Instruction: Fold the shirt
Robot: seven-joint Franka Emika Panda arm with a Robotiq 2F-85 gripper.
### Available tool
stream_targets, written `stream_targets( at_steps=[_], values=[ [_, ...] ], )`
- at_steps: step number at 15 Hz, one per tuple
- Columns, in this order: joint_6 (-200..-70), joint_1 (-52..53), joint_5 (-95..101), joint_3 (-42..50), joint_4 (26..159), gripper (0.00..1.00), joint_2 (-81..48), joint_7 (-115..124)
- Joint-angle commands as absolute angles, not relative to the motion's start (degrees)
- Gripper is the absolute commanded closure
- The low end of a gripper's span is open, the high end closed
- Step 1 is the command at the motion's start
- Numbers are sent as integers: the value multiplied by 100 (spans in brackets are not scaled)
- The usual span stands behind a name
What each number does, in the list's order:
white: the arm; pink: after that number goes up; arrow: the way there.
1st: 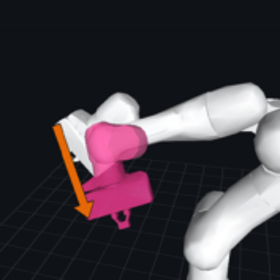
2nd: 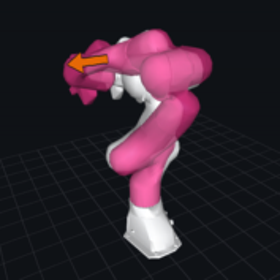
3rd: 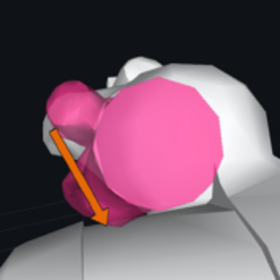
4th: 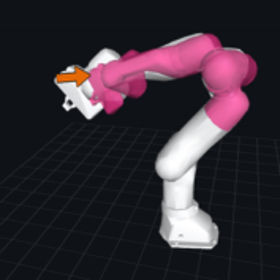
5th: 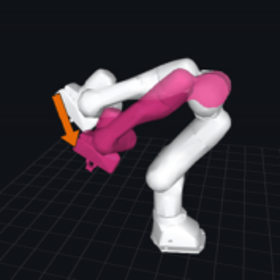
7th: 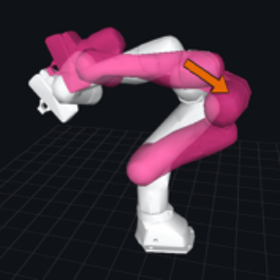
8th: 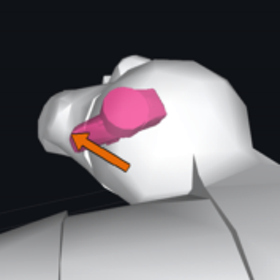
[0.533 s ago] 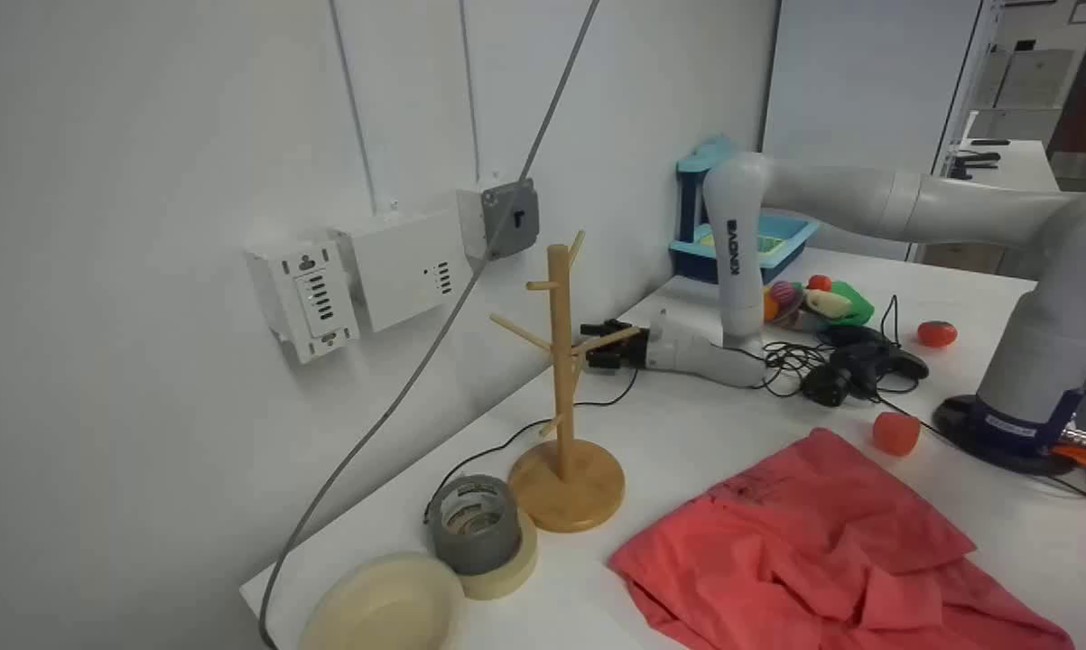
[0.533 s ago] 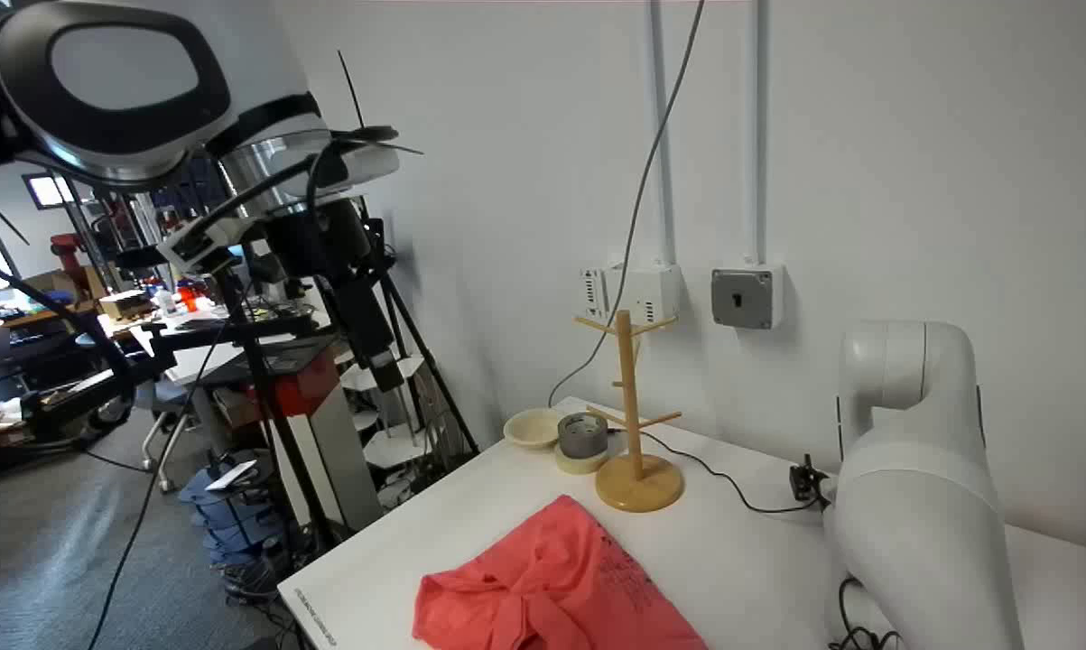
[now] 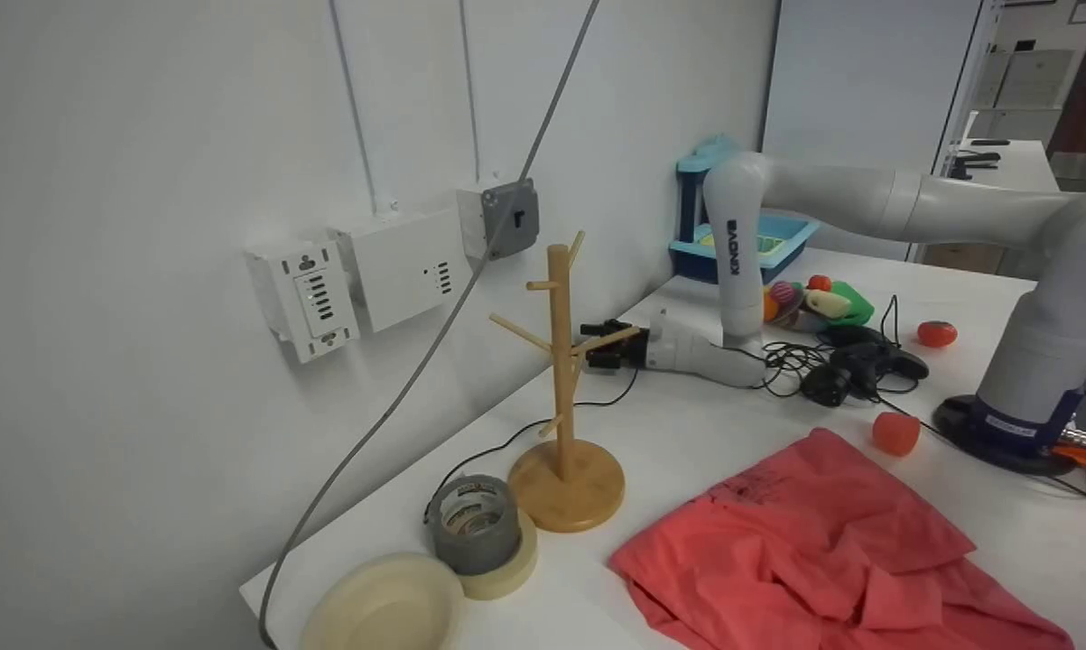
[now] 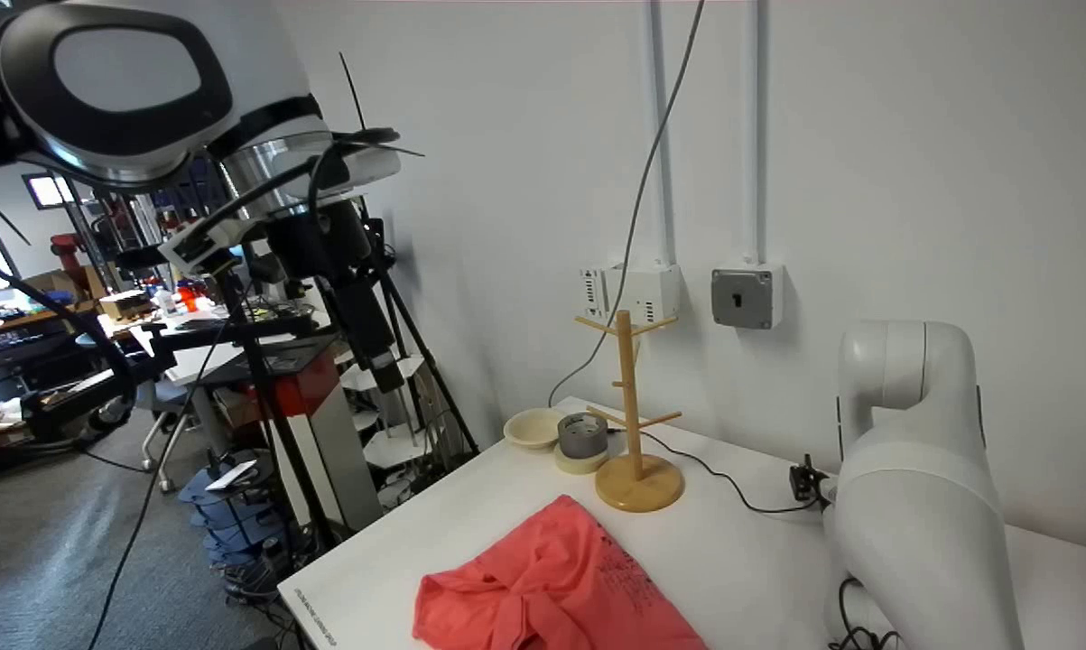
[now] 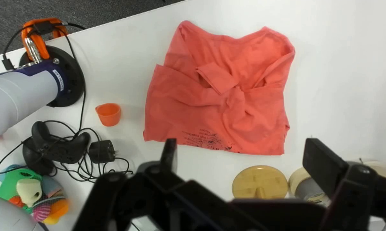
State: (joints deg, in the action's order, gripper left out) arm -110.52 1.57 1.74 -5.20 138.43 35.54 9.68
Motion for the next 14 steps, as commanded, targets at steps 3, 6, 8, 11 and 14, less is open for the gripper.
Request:
stream_targets(
  at_steps=[3, 6, 8, 11, 14],
  values=[
    [-11043, 144, 168, -530, 13834, 0, 3552, 961],
    [-11043, 144, 168, -530, 13834, 0, 3552, 961],
    [-11043, 144, 168, -530, 13834, 0, 3552, 961],
    [-11043, 144, 168, -530, 13834, 0, 3552, 961],
    [-11167, 153, 129, -553, 13800, 0, 3314, 1009]
  ],
)
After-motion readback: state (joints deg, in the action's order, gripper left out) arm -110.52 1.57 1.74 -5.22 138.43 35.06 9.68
